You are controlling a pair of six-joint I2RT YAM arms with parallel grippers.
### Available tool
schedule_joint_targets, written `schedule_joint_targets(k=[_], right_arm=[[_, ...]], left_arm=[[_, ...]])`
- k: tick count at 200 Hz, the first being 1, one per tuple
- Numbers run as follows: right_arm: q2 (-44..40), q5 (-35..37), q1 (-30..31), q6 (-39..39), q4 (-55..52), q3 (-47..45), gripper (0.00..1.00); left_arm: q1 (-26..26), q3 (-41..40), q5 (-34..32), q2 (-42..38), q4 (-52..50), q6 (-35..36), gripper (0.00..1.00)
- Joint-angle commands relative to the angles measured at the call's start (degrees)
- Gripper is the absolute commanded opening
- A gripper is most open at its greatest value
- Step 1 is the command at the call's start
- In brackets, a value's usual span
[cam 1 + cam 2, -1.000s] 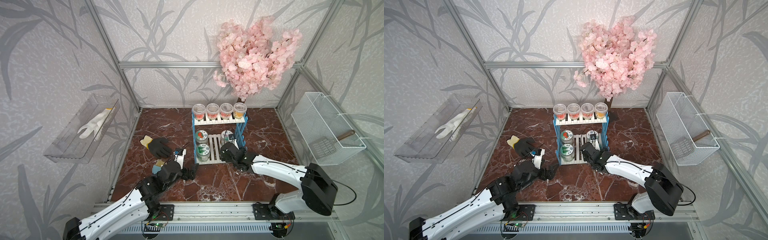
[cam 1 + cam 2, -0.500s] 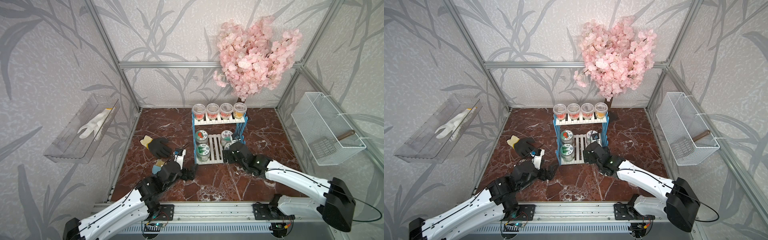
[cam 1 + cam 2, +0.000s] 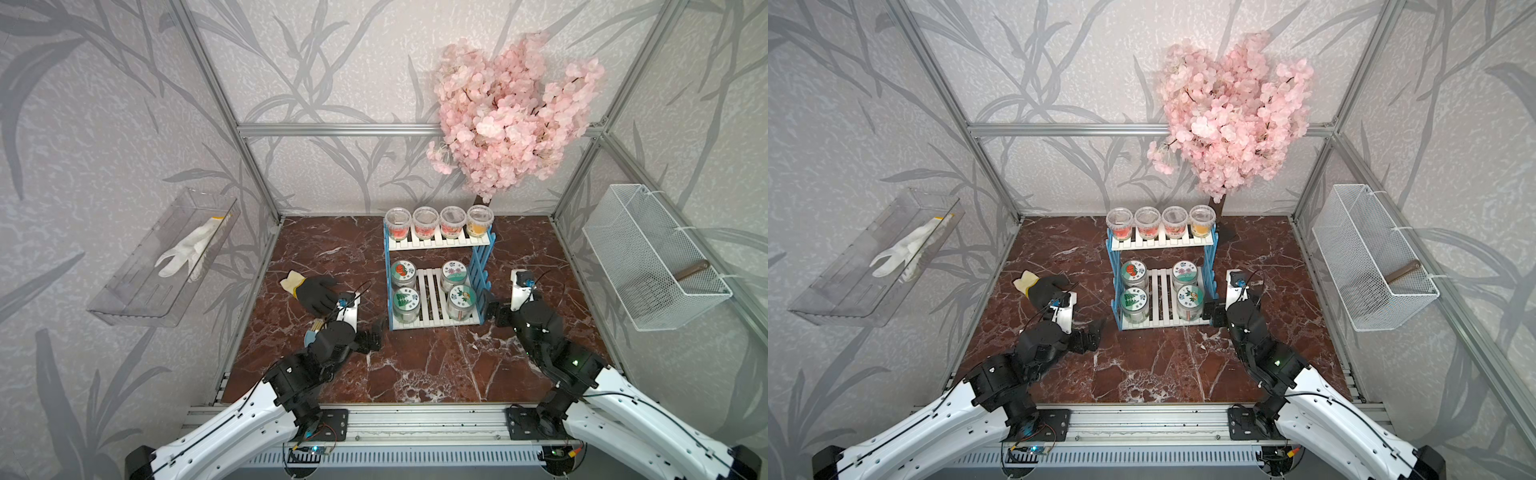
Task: Place the seed container on the shelf
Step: Reset both arms
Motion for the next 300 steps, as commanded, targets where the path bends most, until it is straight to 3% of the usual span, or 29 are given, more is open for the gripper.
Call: schedule_joint_targets(k=[1, 14, 40, 54, 62, 77, 86, 100, 115, 143, 154, 175, 192, 239, 284, 300], right_arm=[[0.33, -3.98, -9.93, 1.90, 2.18, -3.14, 0.99], [2.51, -10.24, -15.63, 2.38, 3.19, -3.74, 0.99], [10.29, -5.97, -20.06, -0.80, 14.93, -7.82, 0.99], [13.28, -5.51, -21.32, -3.02, 15.40, -5.79, 0.99], [15.18, -5.18, -21.48, -5.35, 20.10, -6.47, 0.99], [21.93, -4.86, -22.35, -10.80, 32.83, -8.91, 0.99], [26.18, -6.20, -22.74, -13.06, 35.54, -8.42, 0.99], [33.39, -8.78, -23.65, -13.48, 42.12, -8.45, 0.99], [39.36, -11.60, -23.62, -15.25, 48.28, -7.63, 0.99], [43.75, -16.79, -26.14, -18.23, 54.91, -7.15, 0.99], [46.91, -20.93, -28.56, -17.40, 60.71, -8.44, 0.99], [51.82, -24.52, -30.72, -16.16, 72.96, -12.51, 0.99], [50.68, -25.44, -30.82, -16.16, 70.94, -12.71, 0.99], [50.78, -23.71, -30.91, -15.46, 64.90, -9.37, 0.99], [50.76, -23.41, -30.96, -15.18, 64.63, -9.18, 0.99], [50.76, -23.40, -30.98, -15.20, 64.63, -9.19, 0.99]], left_arm=[[5.40, 2.22, -6.33, 2.49, 0.71, 1.20, 1.00], [10.75, 1.39, -7.50, 3.49, 2.40, 0.52, 1.00], [23.66, -2.79, -6.67, 4.53, 9.06, -0.82, 1.00], [29.54, -5.53, -6.68, 6.01, 13.76, 0.10, 1.00], [32.75, -5.47, -8.23, 7.09, 13.85, -1.71, 1.00], [37.00, -5.10, -4.43, 9.06, 16.50, 1.38, 1.00], [37.86, -4.94, -2.79, 10.16, 18.45, 4.96, 1.00], [38.67, -4.66, -5.60, 13.42, 20.69, 9.10, 1.00], [39.84, -6.81, -2.65, 17.58, 28.02, 14.83, 1.00], [41.69, -9.26, 1.96, 27.60, 41.73, 17.89, 1.00], [42.80, -6.50, 4.95, 30.28, 39.52, 18.60, 1.00], [44.98, -6.42, 10.61, 36.21, 50.72, 19.23, 1.00], [45.56, -7.31, 9.57, 38.83, 57.97, 19.47, 1.00], [47.72, -4.96, 17.86, 49.39, 64.66, 20.87, 1.00], [48.04, -3.85, 14.36, 51.39, 64.02, 19.48, 1.00], [47.35, -4.12, 10.42, 51.24, 64.49, 18.65, 1.00]])
